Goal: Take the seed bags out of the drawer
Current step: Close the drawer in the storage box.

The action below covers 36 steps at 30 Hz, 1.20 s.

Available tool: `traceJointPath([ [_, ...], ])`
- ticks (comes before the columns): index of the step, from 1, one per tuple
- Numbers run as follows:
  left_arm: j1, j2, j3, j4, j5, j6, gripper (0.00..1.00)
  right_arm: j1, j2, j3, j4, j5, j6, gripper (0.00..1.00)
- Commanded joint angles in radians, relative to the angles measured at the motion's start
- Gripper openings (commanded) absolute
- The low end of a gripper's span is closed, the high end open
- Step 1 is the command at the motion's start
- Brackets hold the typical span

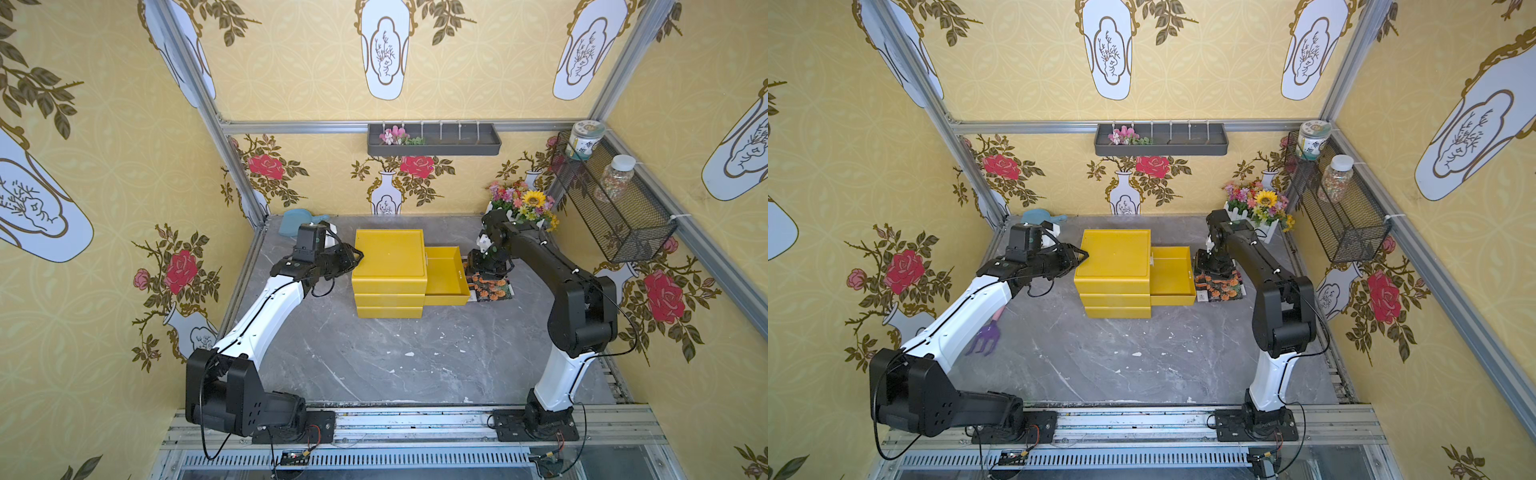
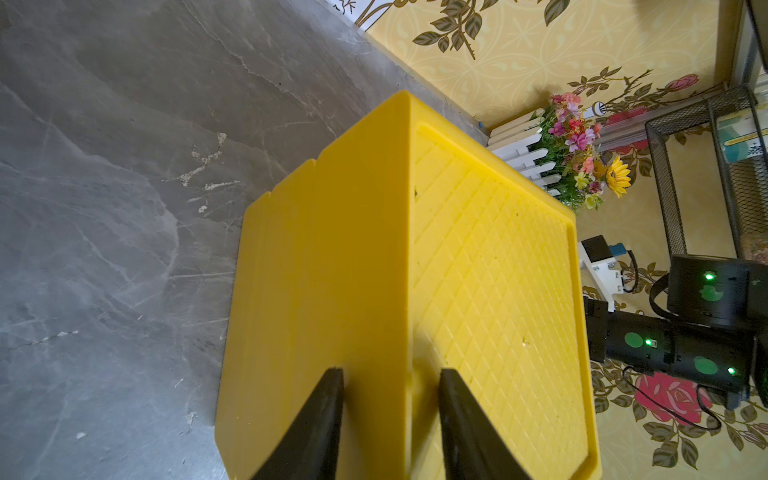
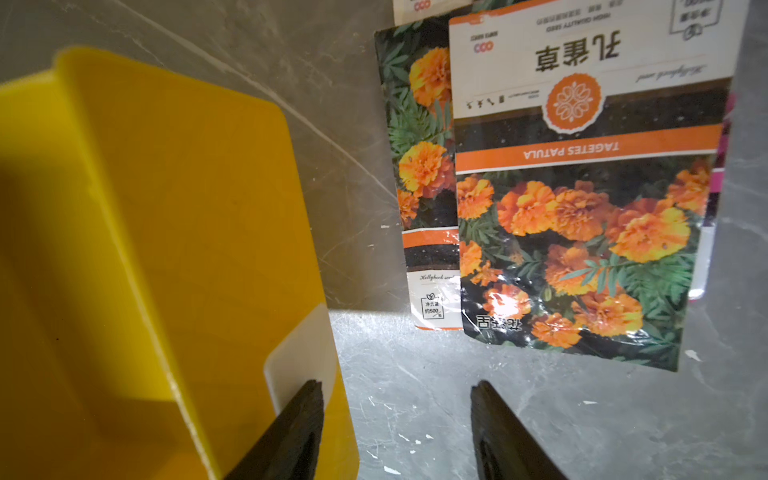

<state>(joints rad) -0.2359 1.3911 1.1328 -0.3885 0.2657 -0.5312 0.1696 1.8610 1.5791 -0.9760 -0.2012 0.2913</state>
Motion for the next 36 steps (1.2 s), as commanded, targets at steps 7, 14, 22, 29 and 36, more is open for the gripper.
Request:
traceJointPath([
  [7,0.0,0.009,0.001,-0.127,-0.02,0.01,0.42,0.061,0.006,0.001,0.048,-0.074,0.068,0.61],
  [14,0.0,0.008,0.003,-0.13,-0.023,0.01,0.42,0.145,0.055,0.014,0.139,-0.197,0.167,0.61],
  [22,0.0,-0.005,-0.012,-0.131,-0.031,0.01,0.43,0.22,0.107,0.019,0.278,-0.338,0.286,0.61],
  [29,0.0,-0.012,-0.025,-0.13,-0.031,0.01,0.43,0.22,0.111,0.037,0.245,-0.32,0.264,0.61],
  [36,0.001,-0.006,-0.024,-0.129,-0.035,0.012,0.43,0.214,0.098,0.021,0.204,-0.271,0.227,0.61],
])
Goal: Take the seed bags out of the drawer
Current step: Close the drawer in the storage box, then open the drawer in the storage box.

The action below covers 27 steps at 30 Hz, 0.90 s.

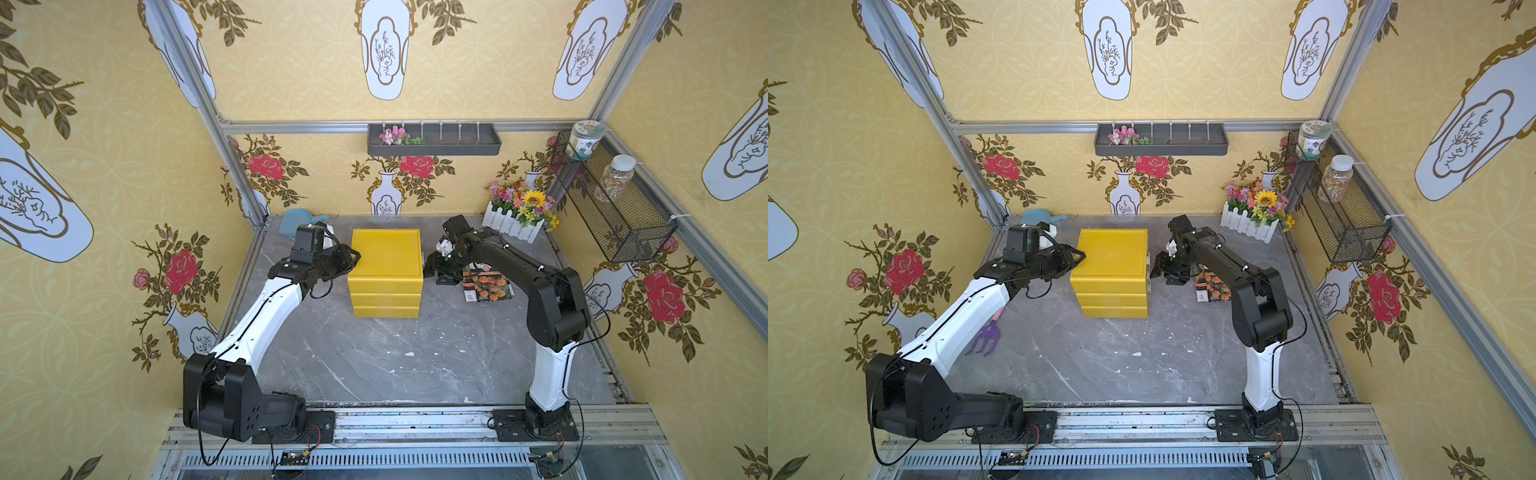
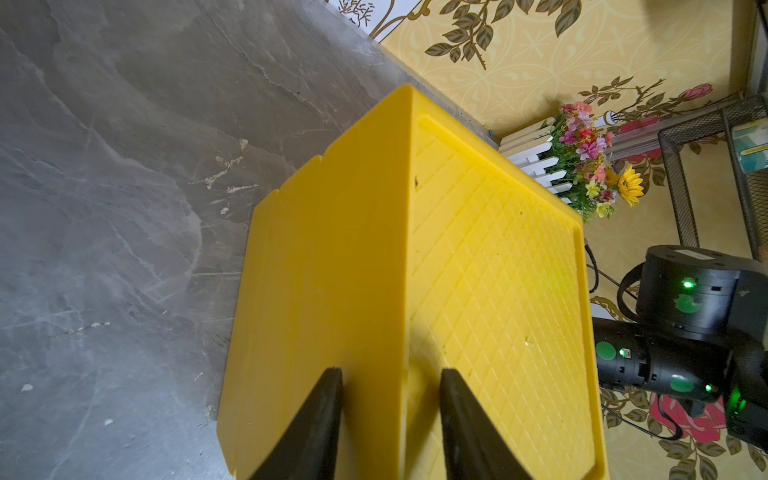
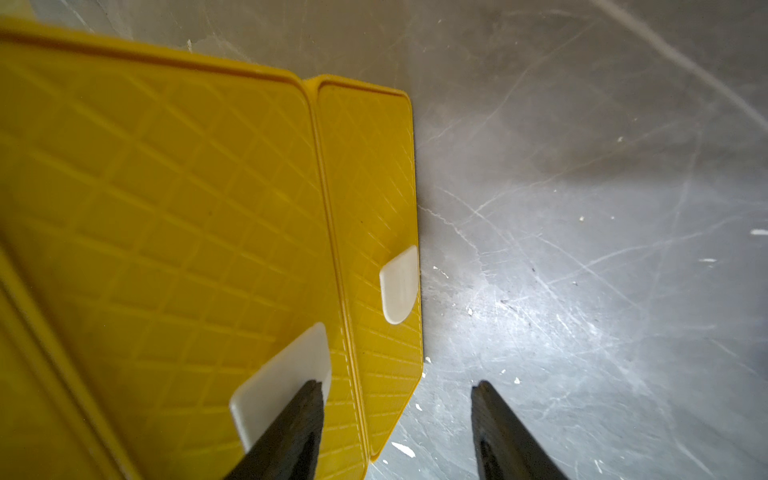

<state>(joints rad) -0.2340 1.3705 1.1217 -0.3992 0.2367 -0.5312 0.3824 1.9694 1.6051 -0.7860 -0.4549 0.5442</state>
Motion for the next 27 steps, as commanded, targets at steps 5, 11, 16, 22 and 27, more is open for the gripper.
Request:
traceJointPath([
  [5,-0.002,0.011,-0.016,-0.118,-0.007,0.01,0.43,-0.025,-0.032,-0.05,0.017,-0.001,-0.039,0.6],
  [11,-0.001,0.01,-0.027,-0.121,-0.008,0.01,0.43,-0.019,-0.017,-0.098,0.047,0.005,-0.025,0.57],
  [16,0.0,0.011,-0.024,-0.121,-0.007,0.011,0.43,-0.001,0.015,-0.111,0.113,-0.026,0.013,0.56],
  [22,-0.002,0.011,-0.023,-0.119,-0.007,0.007,0.43,0.001,0.051,-0.092,0.144,-0.046,0.035,0.55],
  [27,0.0,0.013,-0.023,-0.119,-0.007,0.008,0.43,0.003,0.076,-0.066,0.149,-0.061,0.042,0.53],
])
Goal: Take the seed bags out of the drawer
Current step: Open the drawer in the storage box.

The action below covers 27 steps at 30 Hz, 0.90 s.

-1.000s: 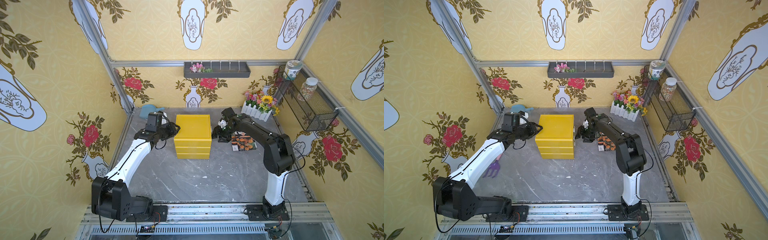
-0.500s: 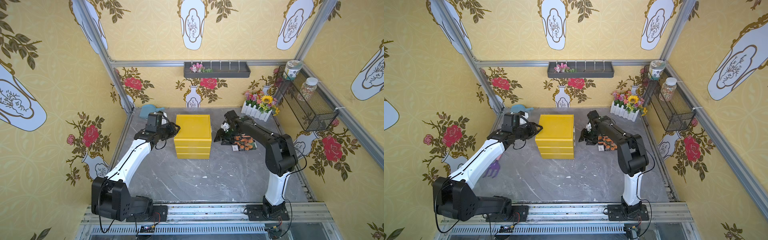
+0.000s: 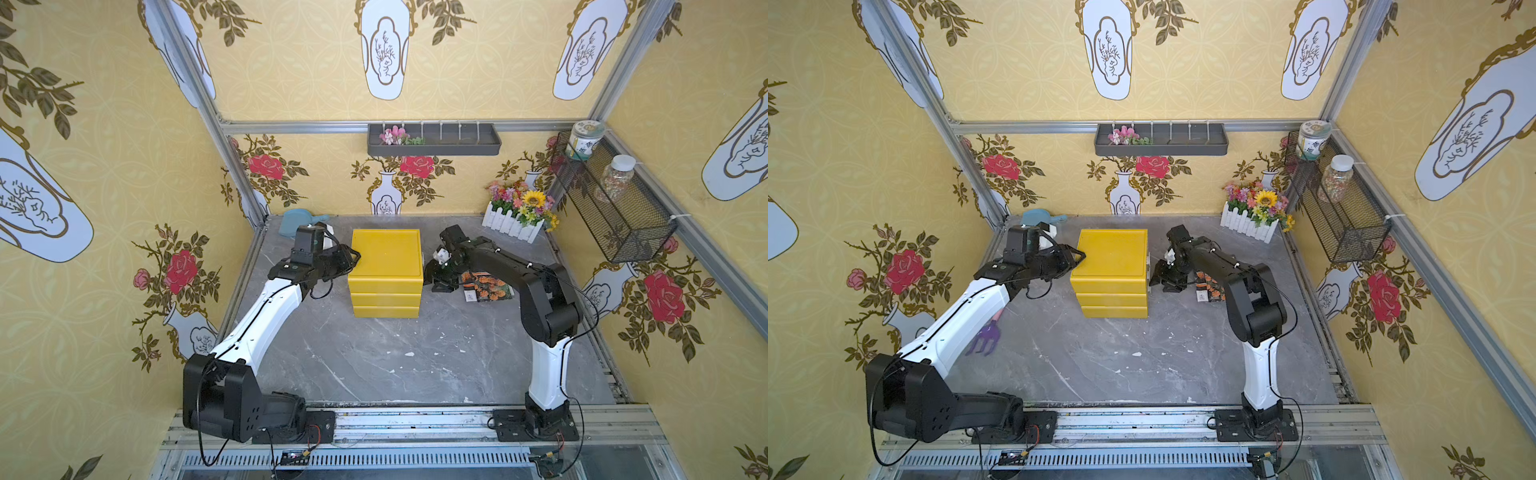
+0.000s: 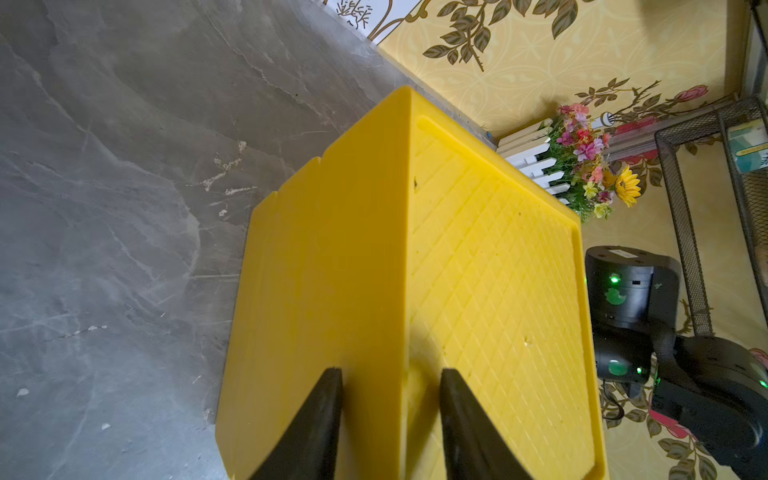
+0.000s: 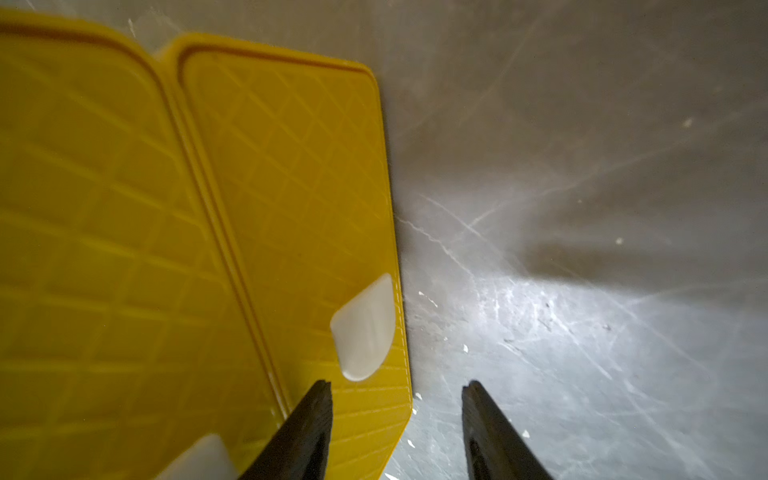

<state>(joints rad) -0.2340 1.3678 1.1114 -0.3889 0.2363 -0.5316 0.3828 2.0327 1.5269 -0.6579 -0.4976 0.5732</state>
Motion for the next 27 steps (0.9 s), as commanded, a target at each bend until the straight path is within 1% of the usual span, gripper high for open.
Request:
traceJointPath([
  [1,-0.001,0.016,-0.012,-0.13,-0.006,0.008,0.43,0.003,0.016,0.015,0.024,-0.024,0.013,0.53],
  [6,0.0,0.019,-0.011,-0.131,-0.008,0.01,0.43,0.005,0.04,0.029,0.018,-0.026,0.015,0.51],
  [11,-0.001,0.02,-0.009,-0.133,-0.008,0.011,0.43,0.006,0.052,0.03,0.003,-0.005,0.011,0.45],
  [17,-0.001,0.02,-0.01,-0.134,-0.009,0.013,0.43,0.004,0.055,0.048,-0.045,0.052,-0.019,0.29],
  [23,0.0,0.02,-0.016,-0.127,-0.009,0.007,0.43,-0.003,0.058,0.078,-0.118,0.126,-0.069,0.16],
  [27,0.0,0.016,-0.02,-0.126,-0.01,0.004,0.43,-0.022,0.049,0.082,-0.155,0.158,-0.105,0.11],
])
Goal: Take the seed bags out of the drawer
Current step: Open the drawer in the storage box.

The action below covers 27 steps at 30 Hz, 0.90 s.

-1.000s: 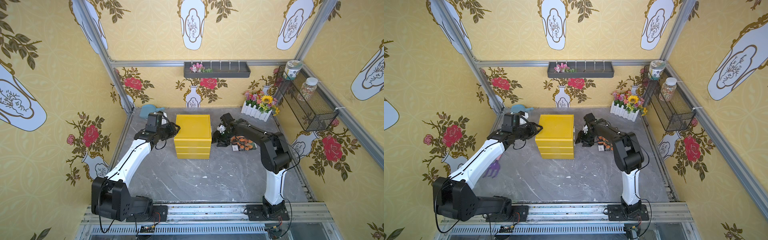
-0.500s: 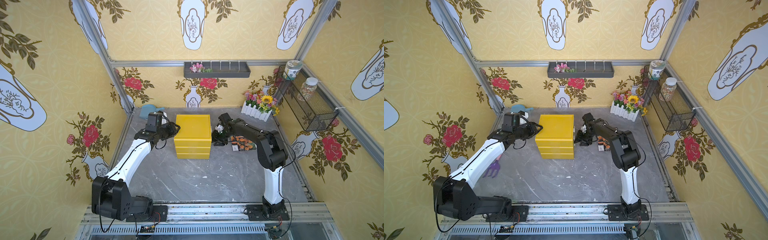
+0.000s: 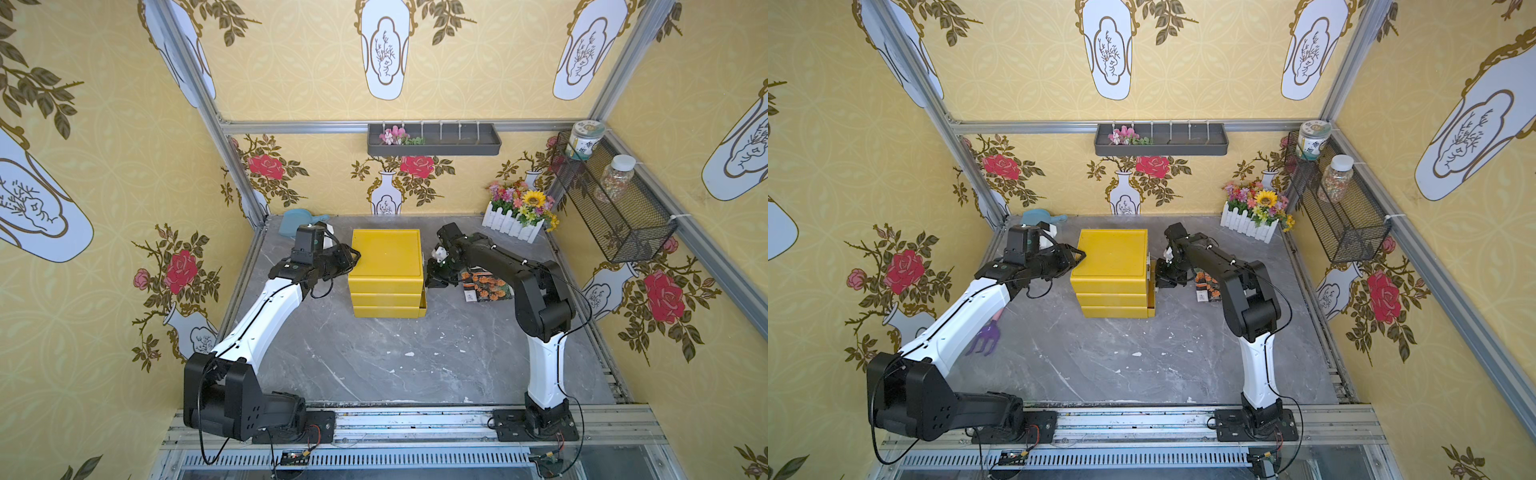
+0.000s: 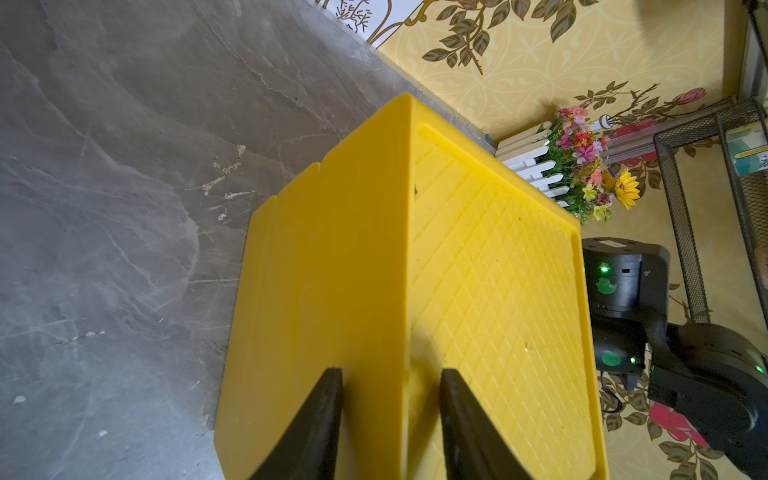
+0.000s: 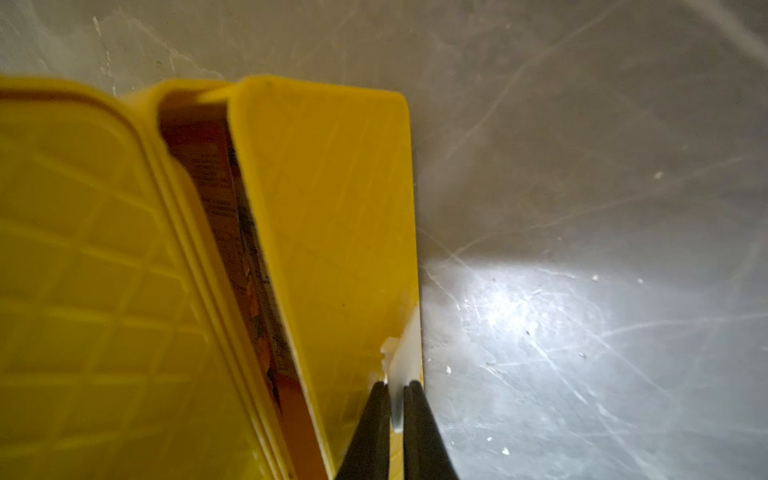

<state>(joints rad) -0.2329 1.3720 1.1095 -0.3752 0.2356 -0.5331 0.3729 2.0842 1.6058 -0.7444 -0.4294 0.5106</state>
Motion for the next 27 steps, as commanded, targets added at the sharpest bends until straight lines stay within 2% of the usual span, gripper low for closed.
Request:
traceJointPath([
  [1,-0.002,0.011,-0.018,-0.139,-0.009,0.004,0.43,-0.019,-0.006,0.0,-0.076,0.097,-0.051,0.11],
  [13,-0.002,0.009,-0.024,-0.131,-0.008,-0.006,0.43,-0.17,-0.041,-0.019,-0.141,0.14,-0.163,0.04],
  [21,-0.002,0.014,-0.022,-0.126,-0.005,-0.013,0.43,-0.209,-0.02,0.011,-0.157,0.161,-0.193,0.03],
  [23,-0.002,0.015,-0.02,-0.128,-0.005,-0.013,0.43,-0.214,-0.016,0.019,-0.162,0.158,-0.196,0.04],
  [27,-0.002,0.017,-0.016,-0.127,-0.006,-0.018,0.43,-0.218,-0.017,0.036,-0.177,0.184,-0.201,0.15],
])
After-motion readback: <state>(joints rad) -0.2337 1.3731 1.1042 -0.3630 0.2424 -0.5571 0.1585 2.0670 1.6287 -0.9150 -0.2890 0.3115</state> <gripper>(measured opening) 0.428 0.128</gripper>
